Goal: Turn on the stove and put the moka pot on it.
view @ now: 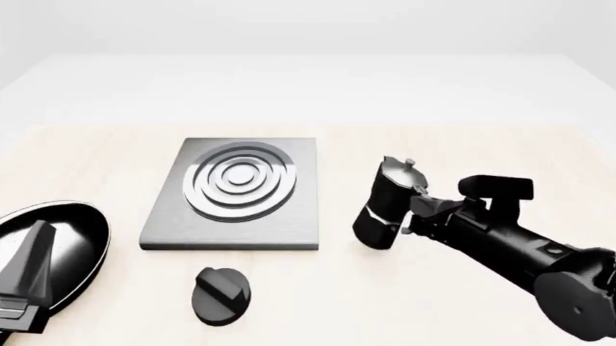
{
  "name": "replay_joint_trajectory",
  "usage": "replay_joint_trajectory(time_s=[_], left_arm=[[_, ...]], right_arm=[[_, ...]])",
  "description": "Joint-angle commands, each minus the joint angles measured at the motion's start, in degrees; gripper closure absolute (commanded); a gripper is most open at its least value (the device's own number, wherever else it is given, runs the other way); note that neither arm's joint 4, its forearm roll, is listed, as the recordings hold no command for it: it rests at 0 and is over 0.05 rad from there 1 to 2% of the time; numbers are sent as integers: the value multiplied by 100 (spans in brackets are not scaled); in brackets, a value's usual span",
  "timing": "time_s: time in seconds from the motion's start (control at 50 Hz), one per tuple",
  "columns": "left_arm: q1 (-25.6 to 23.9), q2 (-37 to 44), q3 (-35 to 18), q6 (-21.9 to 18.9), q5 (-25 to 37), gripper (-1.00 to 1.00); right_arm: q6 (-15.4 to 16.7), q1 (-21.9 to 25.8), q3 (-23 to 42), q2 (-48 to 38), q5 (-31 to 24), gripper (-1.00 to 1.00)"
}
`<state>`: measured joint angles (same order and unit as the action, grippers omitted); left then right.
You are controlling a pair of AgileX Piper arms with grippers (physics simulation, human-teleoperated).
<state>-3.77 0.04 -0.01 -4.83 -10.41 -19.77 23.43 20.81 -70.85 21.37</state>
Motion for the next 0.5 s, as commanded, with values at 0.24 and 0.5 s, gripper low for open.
replay_joint_trajectory(time_s=[0.24, 0.5], left_arm=[[-12, -2, 0, -23, -74, -100], [-9, -2, 0, -28, -84, -100]], right_arm=[[774, 335, 1108, 1203, -2274, 100], [1011, 785, 1785, 1066, -2987, 100]])
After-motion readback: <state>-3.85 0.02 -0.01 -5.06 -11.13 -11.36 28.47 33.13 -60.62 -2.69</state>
